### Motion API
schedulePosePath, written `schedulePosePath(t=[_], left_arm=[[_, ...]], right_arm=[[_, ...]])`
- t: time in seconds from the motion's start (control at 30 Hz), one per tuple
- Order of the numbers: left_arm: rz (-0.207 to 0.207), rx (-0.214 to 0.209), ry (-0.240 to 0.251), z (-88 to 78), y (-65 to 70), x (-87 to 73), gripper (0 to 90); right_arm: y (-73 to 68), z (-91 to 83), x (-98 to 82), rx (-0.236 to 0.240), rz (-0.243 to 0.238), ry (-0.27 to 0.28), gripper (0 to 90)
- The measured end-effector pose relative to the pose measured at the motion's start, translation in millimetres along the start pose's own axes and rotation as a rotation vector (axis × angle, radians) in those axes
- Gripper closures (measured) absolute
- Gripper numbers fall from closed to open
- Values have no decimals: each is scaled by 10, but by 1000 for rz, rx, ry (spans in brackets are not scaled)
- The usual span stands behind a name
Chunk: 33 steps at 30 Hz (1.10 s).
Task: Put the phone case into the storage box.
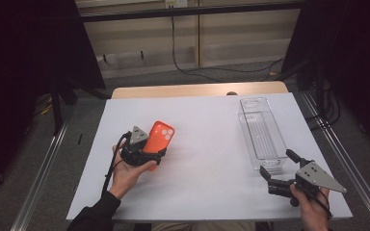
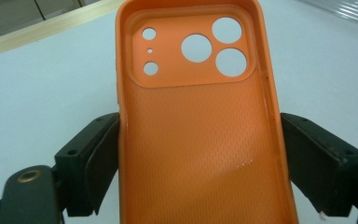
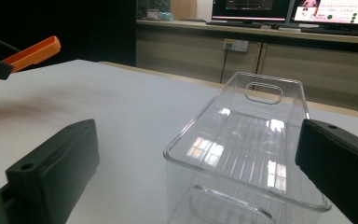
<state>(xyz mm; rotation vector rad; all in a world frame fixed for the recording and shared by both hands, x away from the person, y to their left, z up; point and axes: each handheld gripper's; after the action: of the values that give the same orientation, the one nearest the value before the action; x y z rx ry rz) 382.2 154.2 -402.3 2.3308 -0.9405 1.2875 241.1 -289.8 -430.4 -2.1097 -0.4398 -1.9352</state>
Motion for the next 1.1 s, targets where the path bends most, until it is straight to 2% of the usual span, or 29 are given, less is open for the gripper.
schedulePosePath(t=[0.23,0.37,0.5,0.7,0.77,1.1], left_arm=[[14,-21,-10,-3,116,8,159],[27,-31,1,-18,173,23,159],[31,-44,7,-24,217,35,159],[63,-60,16,-8,329,47,159],[59,-67,20,7,367,55,159],[115,-86,28,80,550,117,159]], right_arm=[[-13,24,32,4,-2,-5,0],[-34,42,55,9,-4,-9,0],[-70,76,81,25,-8,-12,0],[-131,160,114,55,-16,-21,0],[-159,205,133,68,-19,-15,0],[-295,381,191,126,-23,-26,1]])
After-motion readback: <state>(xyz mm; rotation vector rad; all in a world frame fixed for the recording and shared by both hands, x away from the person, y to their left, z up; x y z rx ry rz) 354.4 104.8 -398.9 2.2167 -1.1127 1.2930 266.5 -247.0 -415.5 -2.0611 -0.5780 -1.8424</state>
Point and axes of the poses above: each handheld gripper's, and its own axes: z roughly forward along the jaws, x roughly out of its top, y roughly to its right, and after that the axes turned 4 degrees about y, right-handed
